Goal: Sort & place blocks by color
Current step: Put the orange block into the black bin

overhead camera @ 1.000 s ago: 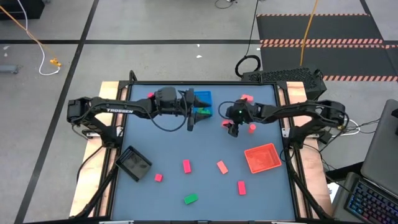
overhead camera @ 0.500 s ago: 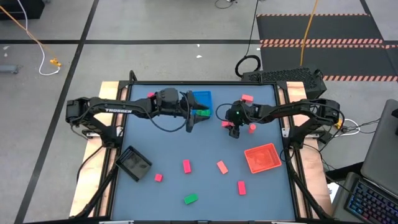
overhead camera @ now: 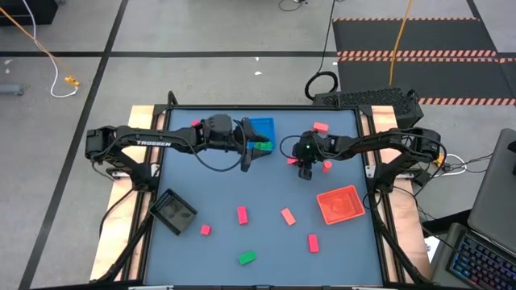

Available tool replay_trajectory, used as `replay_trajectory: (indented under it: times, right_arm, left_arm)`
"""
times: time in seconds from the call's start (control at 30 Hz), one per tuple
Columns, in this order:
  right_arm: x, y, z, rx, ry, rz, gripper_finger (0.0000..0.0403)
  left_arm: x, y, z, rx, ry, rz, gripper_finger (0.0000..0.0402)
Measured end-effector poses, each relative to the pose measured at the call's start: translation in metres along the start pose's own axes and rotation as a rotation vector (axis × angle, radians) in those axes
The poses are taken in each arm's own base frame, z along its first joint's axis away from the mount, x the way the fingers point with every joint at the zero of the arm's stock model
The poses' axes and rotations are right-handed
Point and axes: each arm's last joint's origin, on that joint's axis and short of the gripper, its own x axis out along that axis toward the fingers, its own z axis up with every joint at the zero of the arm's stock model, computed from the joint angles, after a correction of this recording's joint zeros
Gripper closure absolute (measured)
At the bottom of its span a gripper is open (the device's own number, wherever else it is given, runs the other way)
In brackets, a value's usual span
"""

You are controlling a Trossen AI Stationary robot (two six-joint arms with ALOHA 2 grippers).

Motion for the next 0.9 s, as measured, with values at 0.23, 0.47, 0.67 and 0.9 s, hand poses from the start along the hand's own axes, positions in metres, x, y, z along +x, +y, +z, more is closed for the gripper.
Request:
replay_trajectory:
  times: [0.23, 0.47, 0.67, 0.9]
  right_arm:
    - [0.0, 0.0, 0.0, -0.077, -0.003, -0.001, 0.0283]
    - [-0.01, 0.004, 0.01, -0.104, -0.088, 0.011, 0.0283]
    - [-0.031, 0.011, 0.026, -0.138, -0.242, 0.005, 0.0281]
    - [-0.062, 0.022, 0.045, -0.145, -0.471, 0.033, 0.028]
  left_arm:
    - [0.0, 0.003, -0.005, -0.003, 0.051, 0.086, 0.0167]
    - [-0.001, 0.005, -0.012, 0.012, 0.113, 0.137, 0.0167]
    - [-0.001, 0.0, -0.015, 0.155, 0.157, 0.127, 0.0167]
    - [0.006, -0.024, -0.019, 0.451, 0.184, 0.184, 0.0167]
